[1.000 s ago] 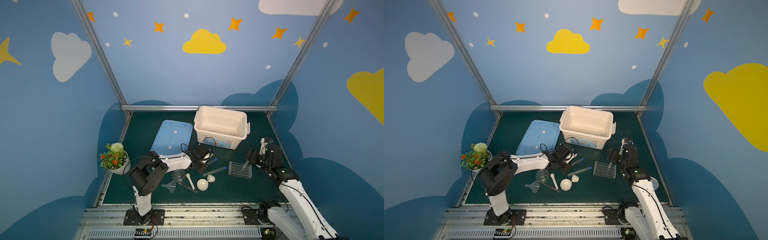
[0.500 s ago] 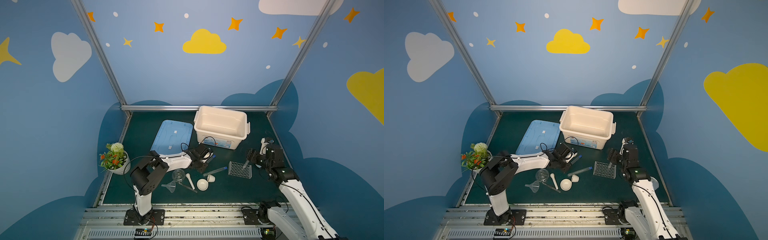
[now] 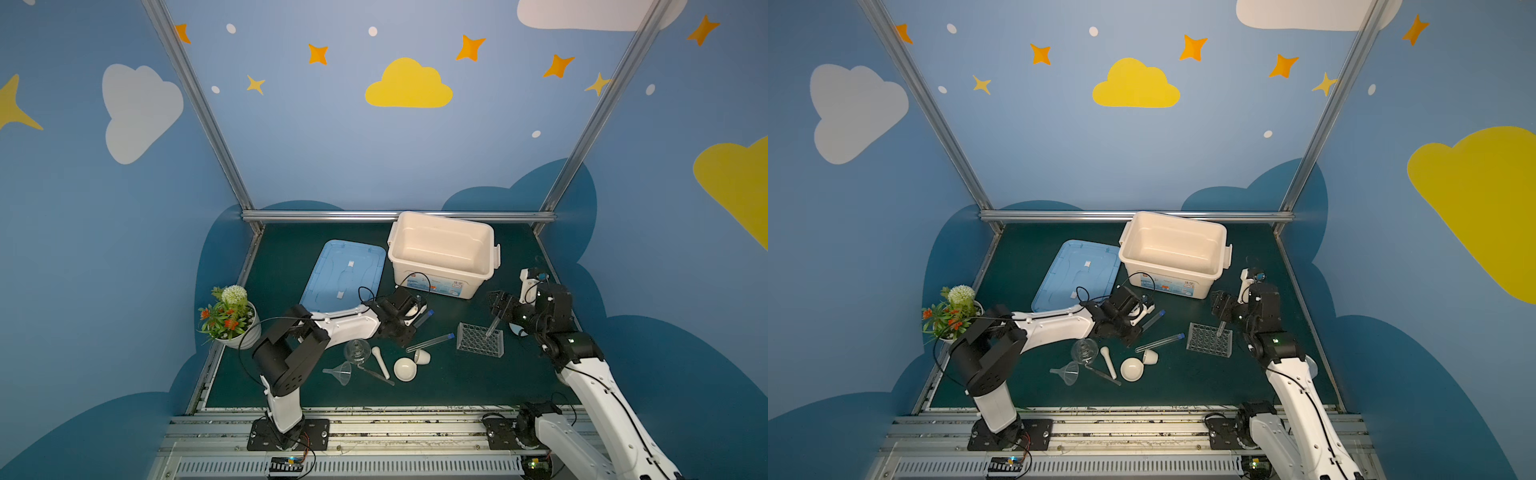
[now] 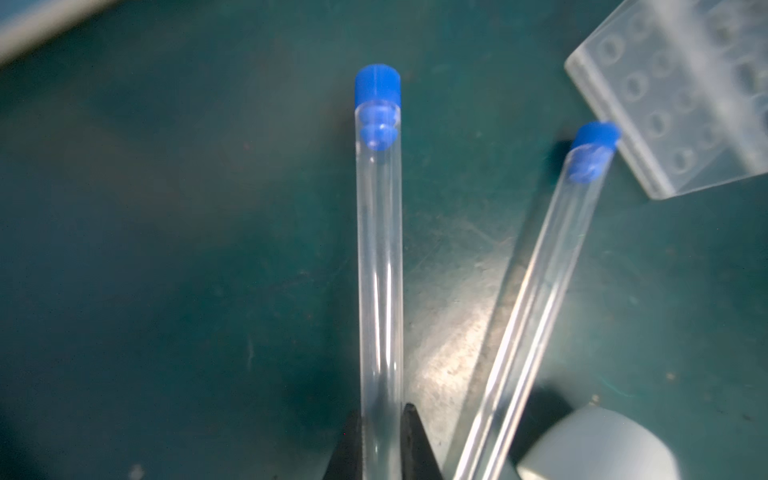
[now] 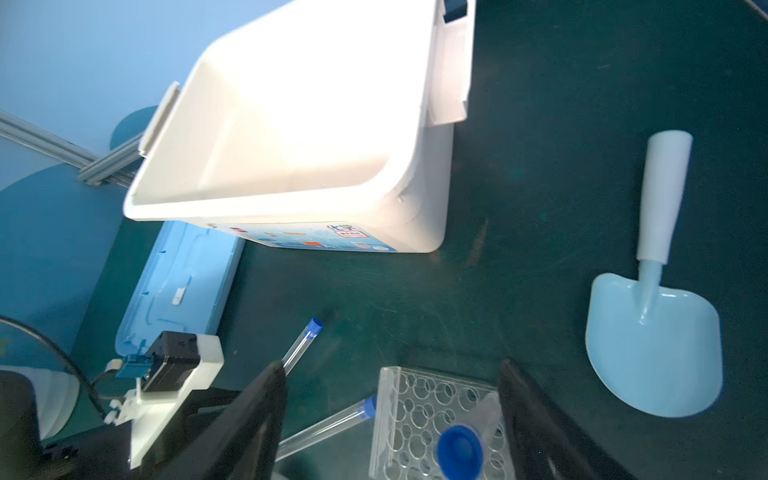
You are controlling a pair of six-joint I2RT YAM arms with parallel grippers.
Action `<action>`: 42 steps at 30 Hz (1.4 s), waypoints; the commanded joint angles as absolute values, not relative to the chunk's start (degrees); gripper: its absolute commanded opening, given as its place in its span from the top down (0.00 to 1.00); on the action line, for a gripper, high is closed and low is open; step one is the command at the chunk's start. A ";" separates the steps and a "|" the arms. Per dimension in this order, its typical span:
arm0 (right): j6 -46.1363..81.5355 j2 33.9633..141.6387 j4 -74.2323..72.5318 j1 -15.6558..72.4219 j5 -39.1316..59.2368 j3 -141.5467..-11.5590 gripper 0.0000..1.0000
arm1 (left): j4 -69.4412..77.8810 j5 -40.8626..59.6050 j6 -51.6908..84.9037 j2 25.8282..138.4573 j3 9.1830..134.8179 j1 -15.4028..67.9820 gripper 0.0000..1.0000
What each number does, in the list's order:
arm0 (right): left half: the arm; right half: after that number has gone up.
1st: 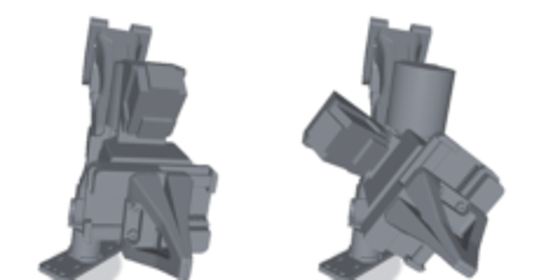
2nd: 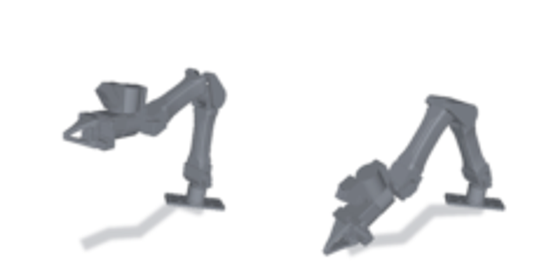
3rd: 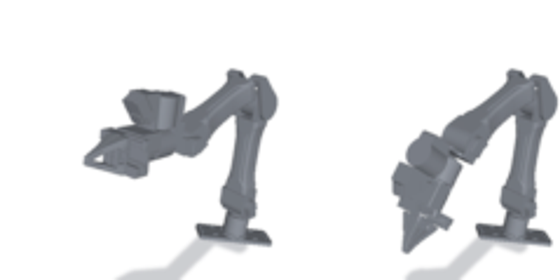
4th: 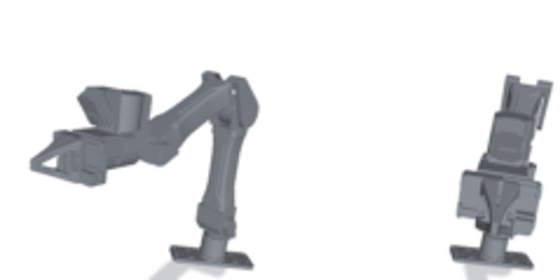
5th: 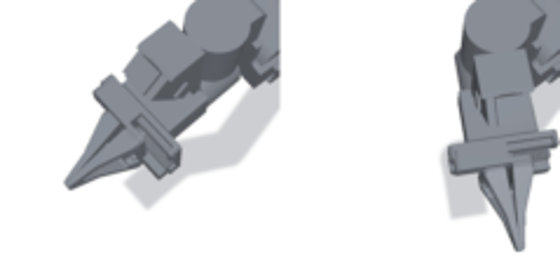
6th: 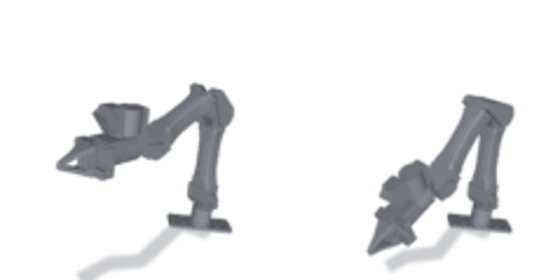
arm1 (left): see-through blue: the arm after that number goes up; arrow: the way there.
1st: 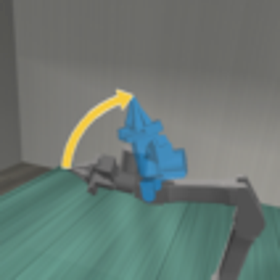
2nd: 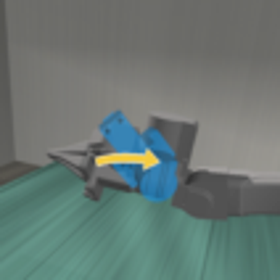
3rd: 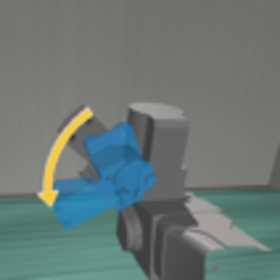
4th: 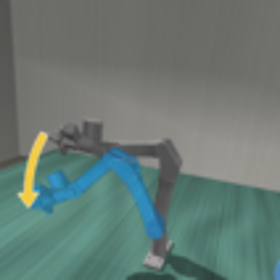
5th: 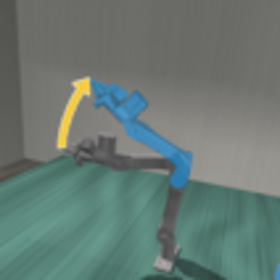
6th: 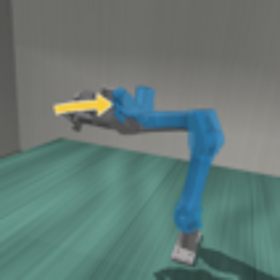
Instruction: Organize the chemistry lab equipment
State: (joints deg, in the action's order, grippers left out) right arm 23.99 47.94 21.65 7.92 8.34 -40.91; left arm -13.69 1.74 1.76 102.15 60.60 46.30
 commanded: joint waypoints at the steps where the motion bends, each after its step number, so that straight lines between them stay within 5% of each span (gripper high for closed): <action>1: 25.05 48.25 21.42 8.13 12.45 -43.80 0.20 | -14.02 2.24 1.50 98.43 60.56 46.41 0.85; 20: 30.47 62.07 16.89 15.70 27.29 -48.87 0.28 | -10.12 6.59 -0.28 88.84 60.14 47.44 0.84; 42: 34.69 66.66 13.36 16.22 31.05 -48.52 0.44 | -5.94 6.53 -2.64 85.44 58.28 50.19 0.84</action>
